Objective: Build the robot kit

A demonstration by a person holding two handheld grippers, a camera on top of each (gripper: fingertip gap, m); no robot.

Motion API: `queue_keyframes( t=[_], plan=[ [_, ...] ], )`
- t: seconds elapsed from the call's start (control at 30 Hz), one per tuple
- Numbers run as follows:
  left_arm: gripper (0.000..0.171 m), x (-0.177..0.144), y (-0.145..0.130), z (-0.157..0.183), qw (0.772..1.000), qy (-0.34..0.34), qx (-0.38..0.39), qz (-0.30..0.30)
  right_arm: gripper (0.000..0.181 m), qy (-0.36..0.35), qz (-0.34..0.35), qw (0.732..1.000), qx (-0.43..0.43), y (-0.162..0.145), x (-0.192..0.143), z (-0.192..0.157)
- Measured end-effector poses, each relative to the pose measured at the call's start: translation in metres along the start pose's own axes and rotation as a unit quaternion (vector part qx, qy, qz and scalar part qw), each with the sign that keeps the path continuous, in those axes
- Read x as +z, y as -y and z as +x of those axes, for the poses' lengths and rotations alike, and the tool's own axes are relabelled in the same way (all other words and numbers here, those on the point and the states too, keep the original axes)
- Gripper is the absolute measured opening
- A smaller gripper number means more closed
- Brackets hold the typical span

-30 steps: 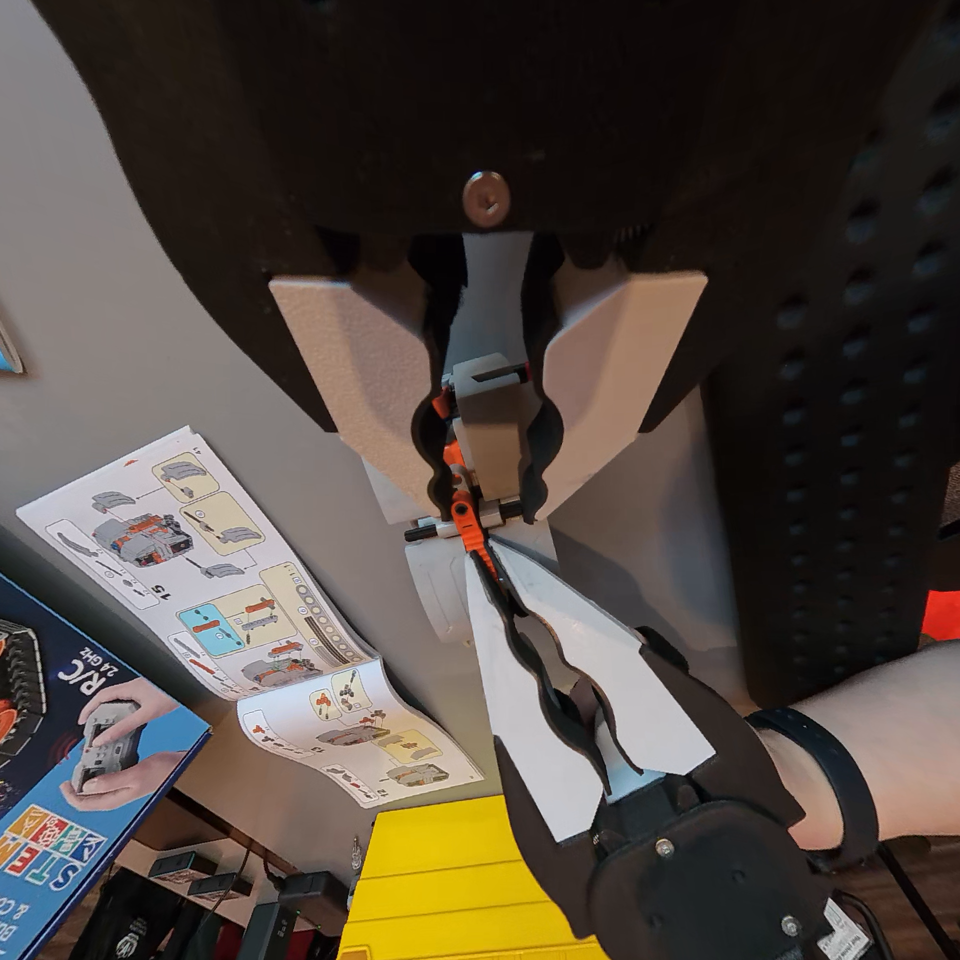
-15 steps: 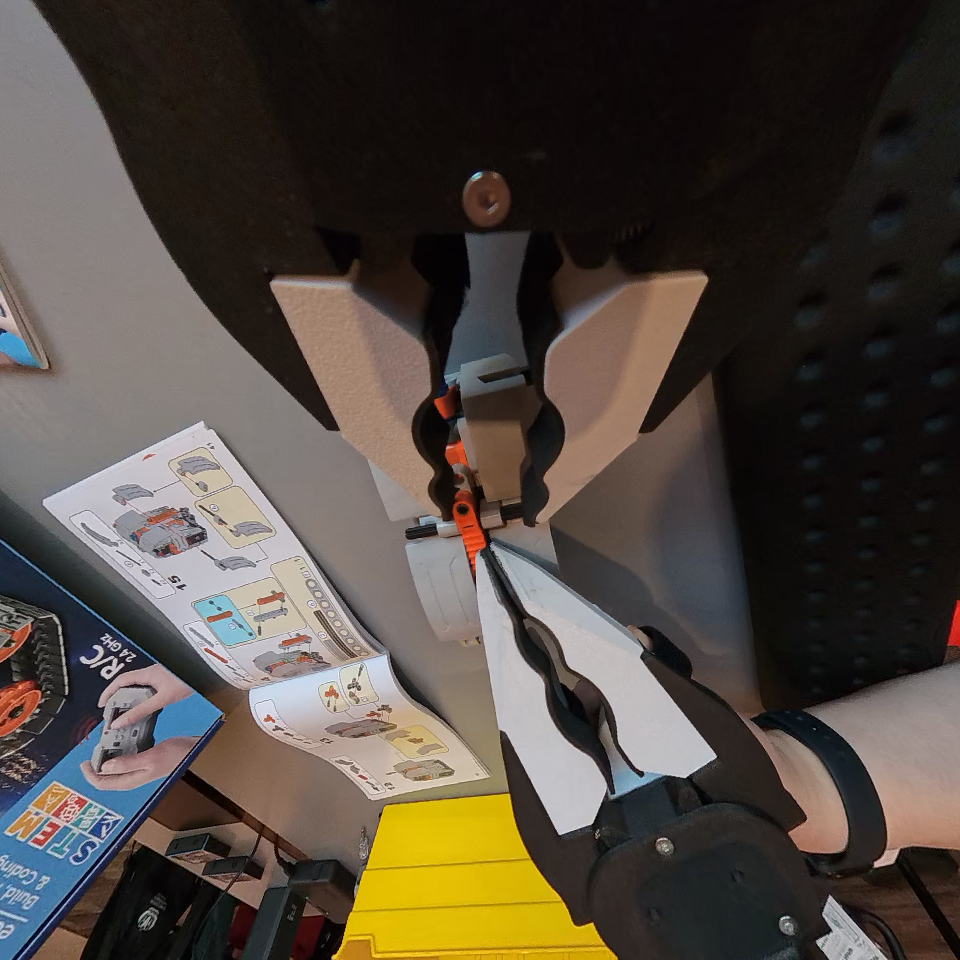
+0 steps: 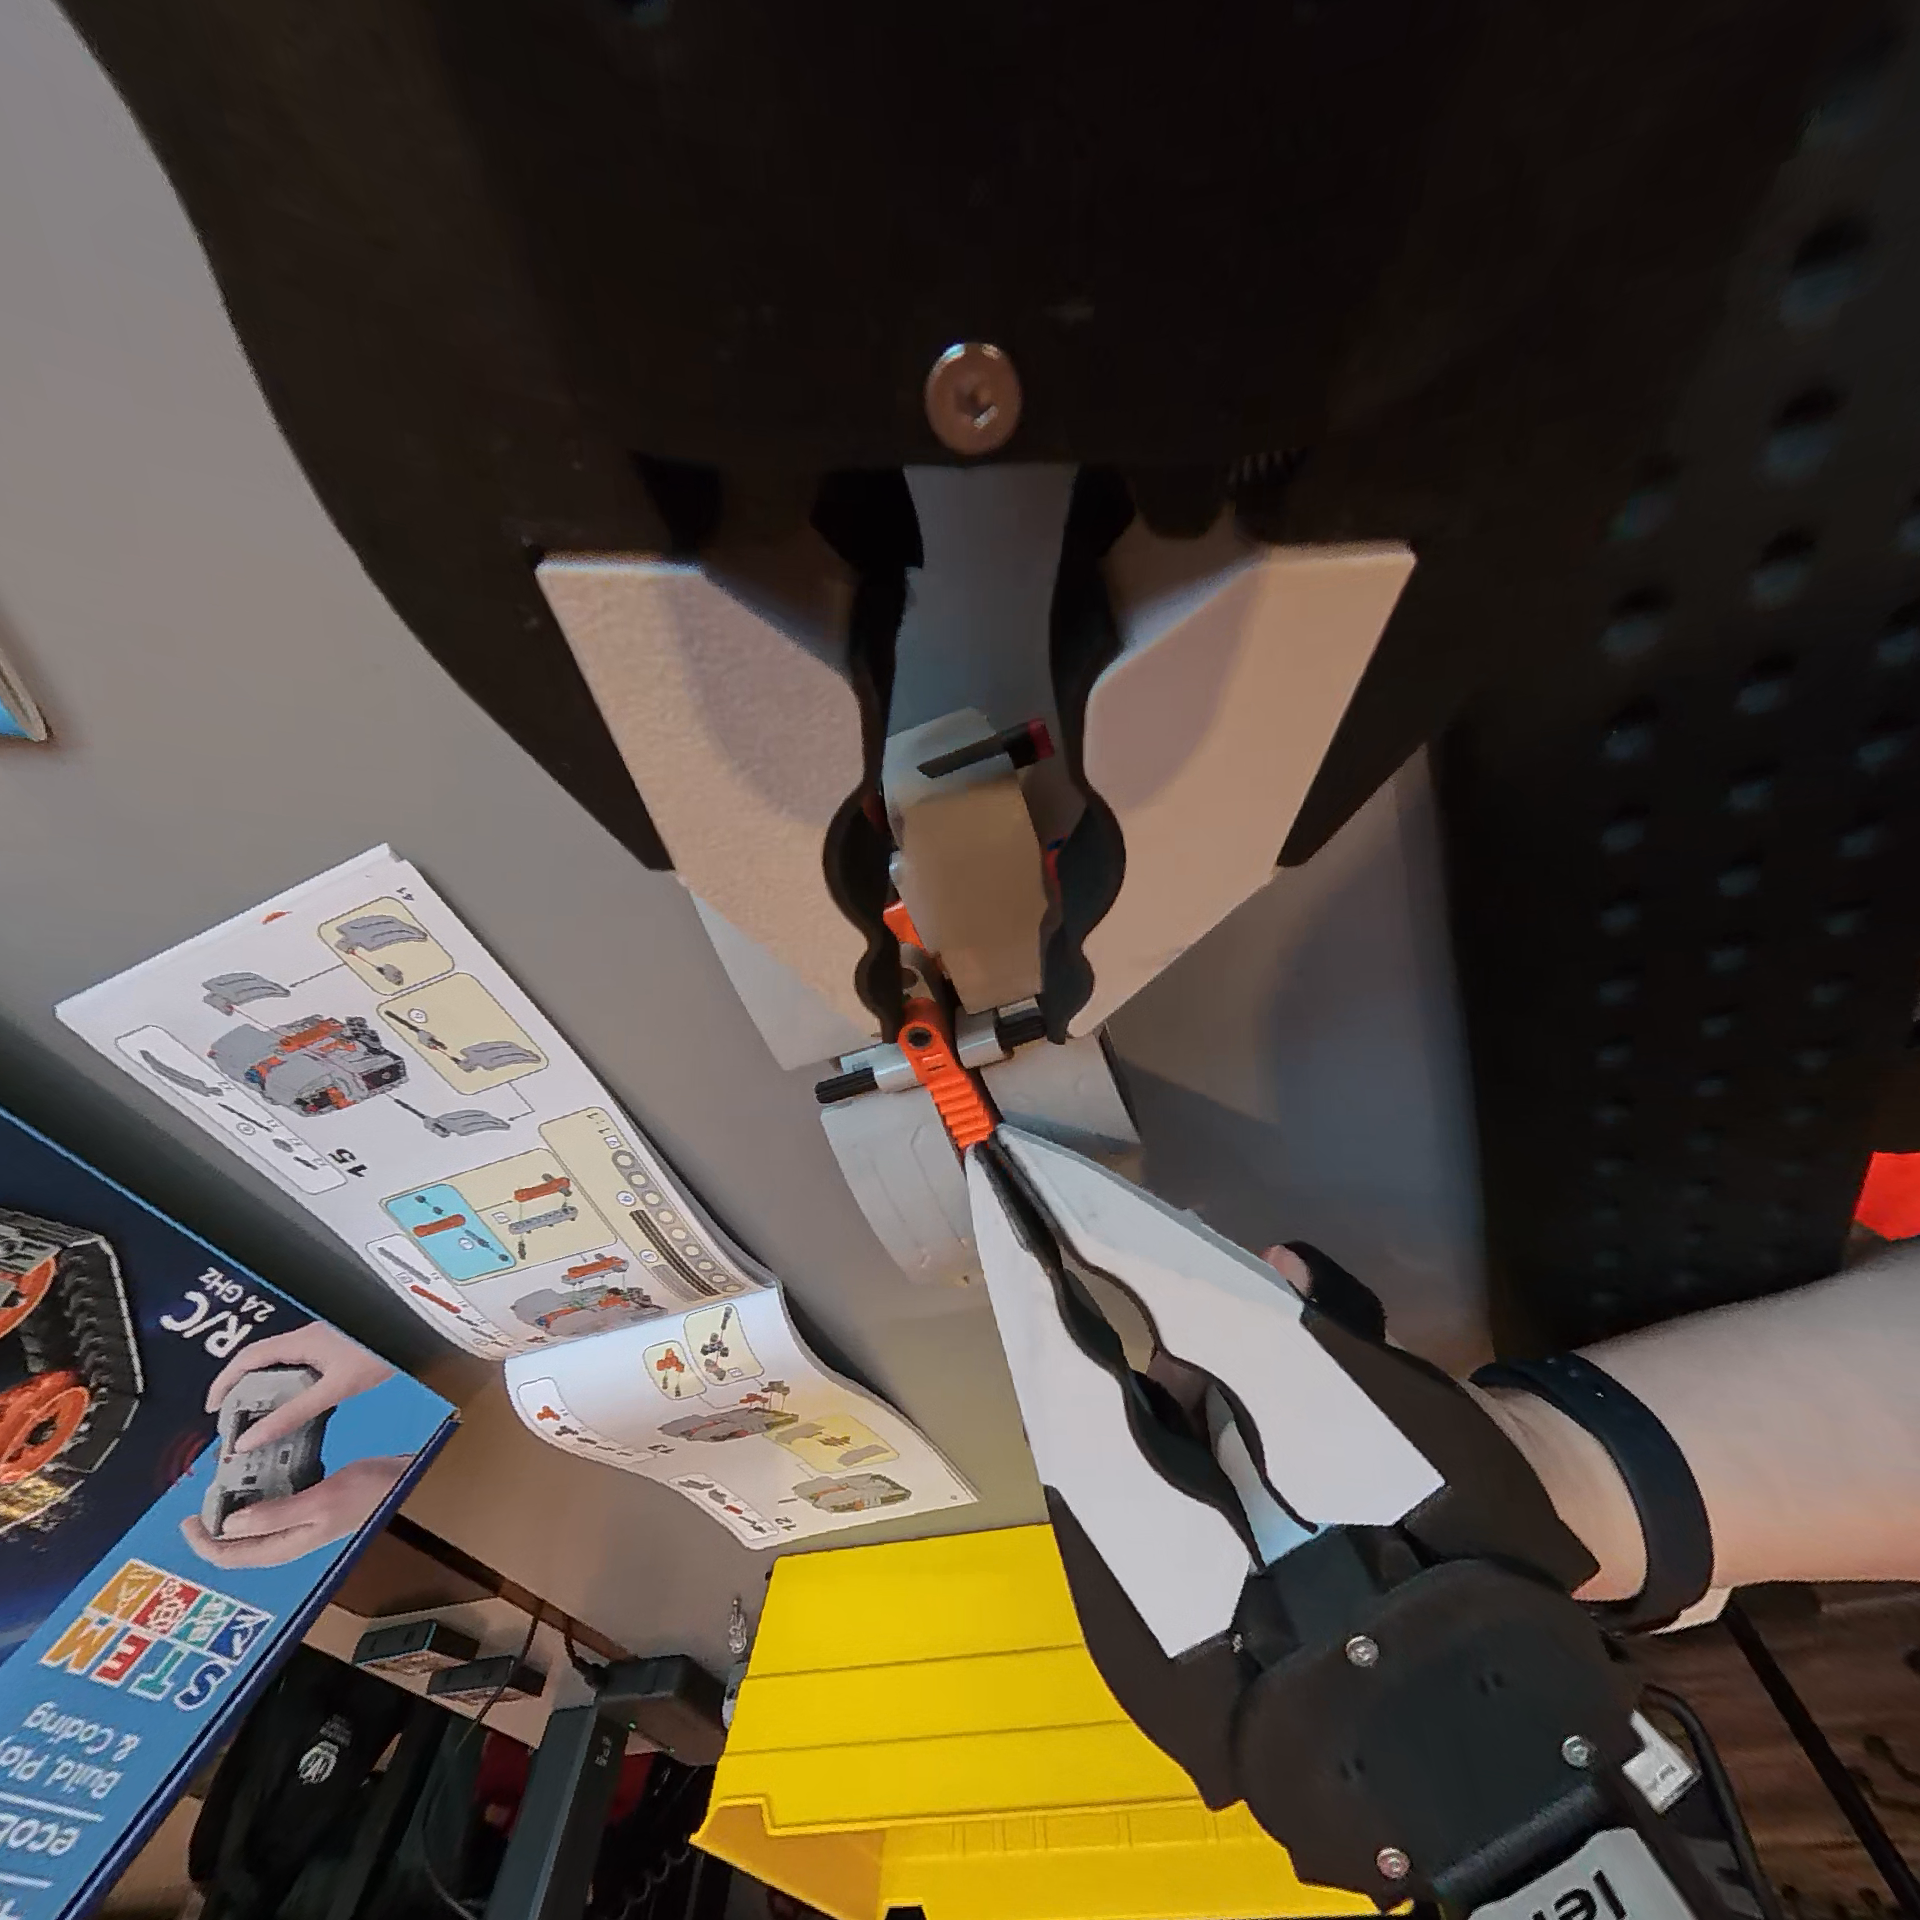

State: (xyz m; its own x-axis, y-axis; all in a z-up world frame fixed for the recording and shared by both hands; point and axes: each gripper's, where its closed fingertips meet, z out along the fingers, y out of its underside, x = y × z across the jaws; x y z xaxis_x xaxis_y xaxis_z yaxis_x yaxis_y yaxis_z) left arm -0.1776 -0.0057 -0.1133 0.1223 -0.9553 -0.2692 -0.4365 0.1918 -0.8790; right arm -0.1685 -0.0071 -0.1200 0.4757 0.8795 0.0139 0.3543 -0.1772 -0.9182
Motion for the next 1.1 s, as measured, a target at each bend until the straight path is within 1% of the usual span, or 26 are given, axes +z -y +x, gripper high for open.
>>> queue_keyframes(
  t=[0.27,0.4,0.5,0.77,0.97,1.1],
  plan=[
    [0.000,0.0000,-0.0006,0.0003,1.000,0.003,0.001,-0.003,0.025,-0.001,-0.003,1.000,-0.027,-0.0002,0.0002,0.0003],
    [0.000,-0.0004,-0.0011,0.0008,1.000,-0.007,-0.020,0.001,0.025,0.002,-0.001,1.000,-0.019,0.0000,0.0003,0.0000],
    [0.000,-0.0004,-0.0015,0.0008,1.000,0.002,-0.001,-0.002,0.025,0.009,0.007,1.000,0.004,0.0005,0.0002,-0.0002],
    [0.000,-0.0006,-0.0017,0.0011,1.000,-0.009,-0.018,0.002,0.025,0.018,0.008,1.000,-0.002,0.0007,-0.0001,-0.0008],
    [0.000,-0.0005,-0.0017,0.0009,1.000,-0.009,-0.016,0.002,0.025,0.033,0.020,0.999,0.033,0.0023,-0.0004,-0.0005],
    [0.000,-0.0005,-0.0016,0.0013,1.000,-0.011,-0.018,0.003,0.024,0.024,0.007,1.000,0.009,0.0017,-0.0006,-0.0009]
  ],
)
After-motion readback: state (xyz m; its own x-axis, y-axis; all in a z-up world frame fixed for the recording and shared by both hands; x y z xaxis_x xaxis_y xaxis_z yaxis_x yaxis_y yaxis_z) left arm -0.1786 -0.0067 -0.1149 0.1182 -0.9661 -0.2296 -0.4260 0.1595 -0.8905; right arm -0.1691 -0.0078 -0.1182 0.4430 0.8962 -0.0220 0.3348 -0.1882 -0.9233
